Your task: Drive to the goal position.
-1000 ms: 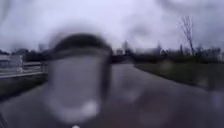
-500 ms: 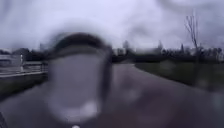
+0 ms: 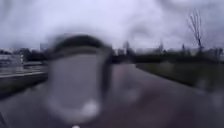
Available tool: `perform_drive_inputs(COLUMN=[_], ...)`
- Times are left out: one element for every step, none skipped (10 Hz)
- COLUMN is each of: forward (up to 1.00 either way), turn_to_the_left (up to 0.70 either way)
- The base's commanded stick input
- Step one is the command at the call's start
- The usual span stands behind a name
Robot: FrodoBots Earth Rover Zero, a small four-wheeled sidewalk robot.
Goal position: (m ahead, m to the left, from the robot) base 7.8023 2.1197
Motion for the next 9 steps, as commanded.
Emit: perform_drive_inputs(forward=[0.7, 0.7, 0.7, 0.7, 0.7, 0.7, 0.7, 0.7, 0.7], turn_to_the_left=[0.0, 0.0, 0.0, 0.0, 0.0, 0.0, 0.0, 0.0, 0.0])
